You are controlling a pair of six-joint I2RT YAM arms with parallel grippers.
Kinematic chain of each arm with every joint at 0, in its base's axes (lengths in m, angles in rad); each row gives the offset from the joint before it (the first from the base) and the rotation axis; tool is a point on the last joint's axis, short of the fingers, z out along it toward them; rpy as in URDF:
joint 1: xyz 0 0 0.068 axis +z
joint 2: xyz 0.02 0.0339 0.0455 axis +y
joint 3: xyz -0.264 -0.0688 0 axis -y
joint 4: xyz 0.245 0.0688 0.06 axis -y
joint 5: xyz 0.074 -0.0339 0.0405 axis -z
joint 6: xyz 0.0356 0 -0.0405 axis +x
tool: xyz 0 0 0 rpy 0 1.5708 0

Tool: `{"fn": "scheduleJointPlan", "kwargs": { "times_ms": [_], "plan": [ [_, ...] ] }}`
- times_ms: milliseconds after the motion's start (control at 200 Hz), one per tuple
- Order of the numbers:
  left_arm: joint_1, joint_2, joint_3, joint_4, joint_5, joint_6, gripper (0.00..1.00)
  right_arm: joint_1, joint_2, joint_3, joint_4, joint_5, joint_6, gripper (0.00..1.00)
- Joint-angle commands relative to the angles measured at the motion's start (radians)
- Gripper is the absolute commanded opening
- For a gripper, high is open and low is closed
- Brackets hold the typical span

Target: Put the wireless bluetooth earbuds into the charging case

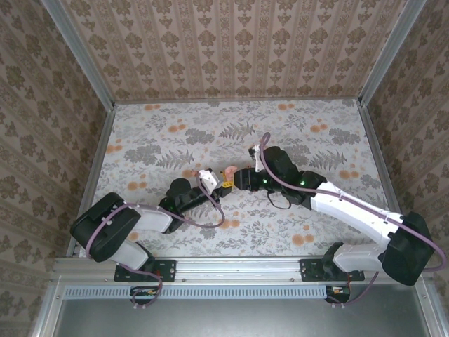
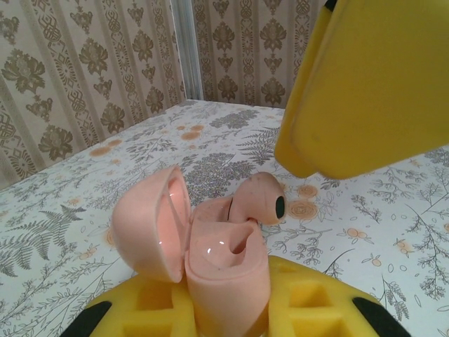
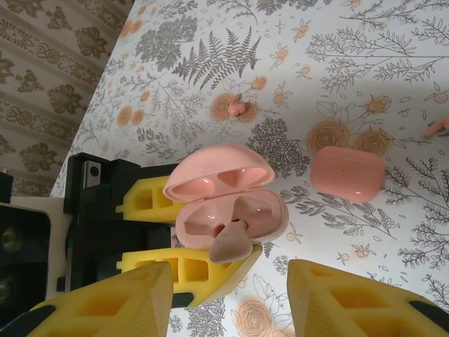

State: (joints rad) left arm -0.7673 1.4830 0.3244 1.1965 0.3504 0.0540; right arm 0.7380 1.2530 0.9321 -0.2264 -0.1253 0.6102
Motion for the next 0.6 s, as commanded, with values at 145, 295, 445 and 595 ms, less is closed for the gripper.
{"fn": "scheduleJointPlan", "kwargs": {
  "times_ms": [145, 295, 445, 595],
  "plan": [
    [-0.007, -0.021, -0.001, -0.012, -0.001, 0.013, 0.14, -0.008, 0.043, 0.028, 0.012, 0.023, -0.001, 0.47],
    [-0.006, -0.022, 0.001, -0.010, 0.002, 0.009, 0.14, -0.017, 0.048, 0.021, 0.023, 0.022, -0.001, 0.46],
    [-0.007, -0.023, 0.000, -0.009, 0.006, 0.006, 0.14, -0.032, 0.043, 0.009, 0.027, 0.022, -0.004, 0.45],
    [-0.007, -0.021, 0.000, -0.010, 0.005, 0.004, 0.14, -0.040, 0.043, 0.001, 0.040, 0.009, -0.007, 0.44]
  ]
}}
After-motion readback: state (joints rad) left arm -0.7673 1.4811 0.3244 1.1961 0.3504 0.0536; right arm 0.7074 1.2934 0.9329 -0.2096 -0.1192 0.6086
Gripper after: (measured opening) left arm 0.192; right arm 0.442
